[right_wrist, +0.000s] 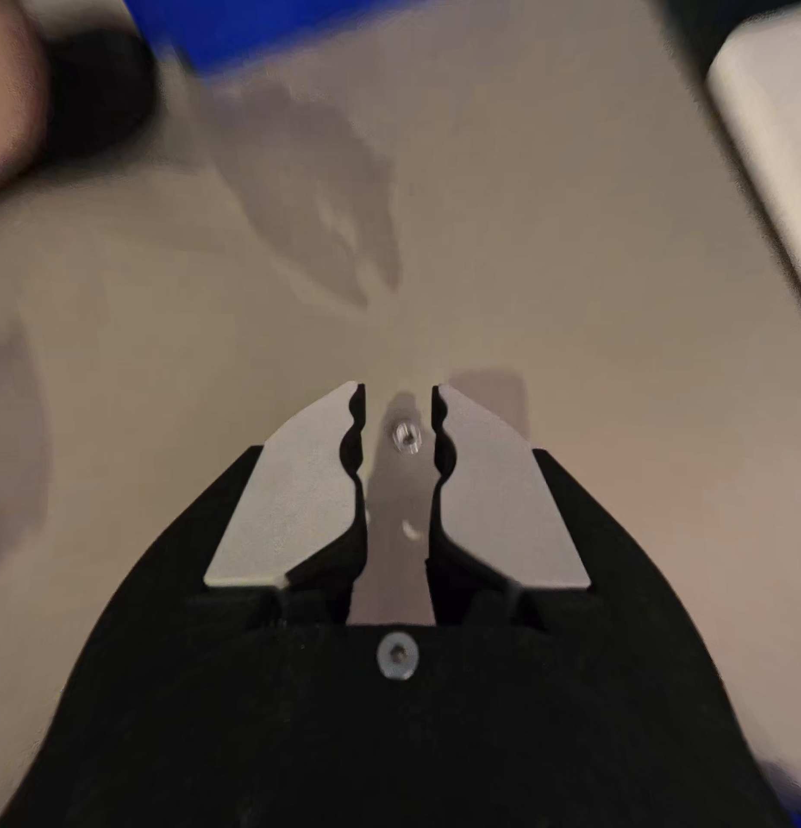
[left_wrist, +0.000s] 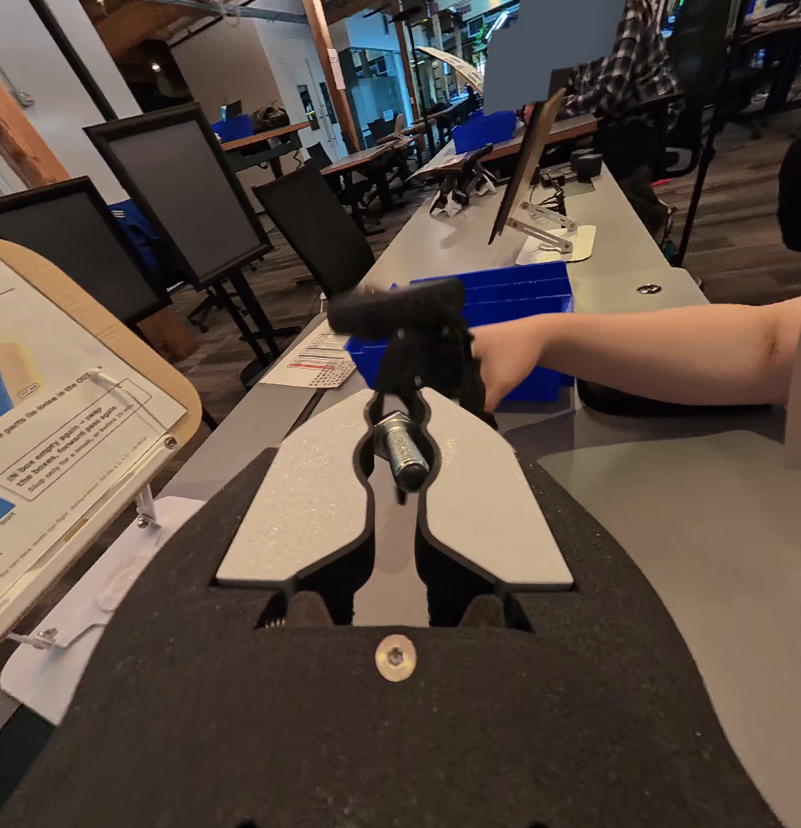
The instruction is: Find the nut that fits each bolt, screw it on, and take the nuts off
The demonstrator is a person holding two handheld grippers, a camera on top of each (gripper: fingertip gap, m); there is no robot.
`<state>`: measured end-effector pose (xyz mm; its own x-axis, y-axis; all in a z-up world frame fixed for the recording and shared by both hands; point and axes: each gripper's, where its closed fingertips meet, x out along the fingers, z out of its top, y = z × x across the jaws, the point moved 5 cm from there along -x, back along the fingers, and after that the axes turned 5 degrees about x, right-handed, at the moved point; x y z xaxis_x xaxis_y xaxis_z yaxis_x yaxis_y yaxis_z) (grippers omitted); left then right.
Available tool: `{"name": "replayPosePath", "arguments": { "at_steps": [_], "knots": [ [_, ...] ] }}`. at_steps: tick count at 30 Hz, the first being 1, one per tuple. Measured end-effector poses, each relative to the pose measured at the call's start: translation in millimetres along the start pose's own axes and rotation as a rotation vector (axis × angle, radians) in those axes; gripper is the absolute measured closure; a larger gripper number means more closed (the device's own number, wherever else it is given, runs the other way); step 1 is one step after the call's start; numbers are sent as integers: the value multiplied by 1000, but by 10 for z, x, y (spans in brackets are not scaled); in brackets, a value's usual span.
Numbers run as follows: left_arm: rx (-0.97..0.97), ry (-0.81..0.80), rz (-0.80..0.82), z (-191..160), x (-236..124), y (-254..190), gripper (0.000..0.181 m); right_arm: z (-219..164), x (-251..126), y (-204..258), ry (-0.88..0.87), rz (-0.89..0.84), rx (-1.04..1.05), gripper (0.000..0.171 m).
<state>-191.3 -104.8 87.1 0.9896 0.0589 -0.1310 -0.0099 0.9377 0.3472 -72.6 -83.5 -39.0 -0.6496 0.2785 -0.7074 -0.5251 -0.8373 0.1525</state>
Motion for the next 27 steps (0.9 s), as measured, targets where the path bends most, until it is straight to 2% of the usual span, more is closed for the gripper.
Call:
{"name": "replayPosePath", "arguments": {
  "at_steps": [2, 4, 7, 9, 12, 15, 18, 21, 24, 27],
  "knots": [
    [10, -10, -18, 10, 17, -43, 168, 327, -323, 161, -265, 71, 26, 151],
    [43, 3, -12, 14, 34, -78, 168, 492, -605, 293, -426, 140, 43, 156],
    [125, 68, 19, -25, 68, -122, 168, 546, -837, 408, -470, 131, 26, 153],
    [149, 104, 8, -60, 101, -167, 168, 592, -920, 531, -494, 93, -63, 154],
    [131, 160, -55, -149, 167, -236, 168, 641, -926, 693, -467, 41, -176, 155],
    [115, 257, -180, -360, 222, -332, 168, 604, -871, 684, -398, -14, -201, 155],
    [44, 462, -328, -837, 253, -383, 168, 491, -802, 551, -318, -14, -133, 154],
    [-43, 621, -387, -1307, 294, -363, 167, 398, -741, 392, -282, -25, -75, 154],
    [-128, 703, -452, -1511, 293, -398, 167, 323, -686, 285, -243, -27, -39, 154],
    [-113, 819, -471, -1695, 254, -416, 167, 271, -618, 221, -205, -36, -27, 154]
  ]
}}
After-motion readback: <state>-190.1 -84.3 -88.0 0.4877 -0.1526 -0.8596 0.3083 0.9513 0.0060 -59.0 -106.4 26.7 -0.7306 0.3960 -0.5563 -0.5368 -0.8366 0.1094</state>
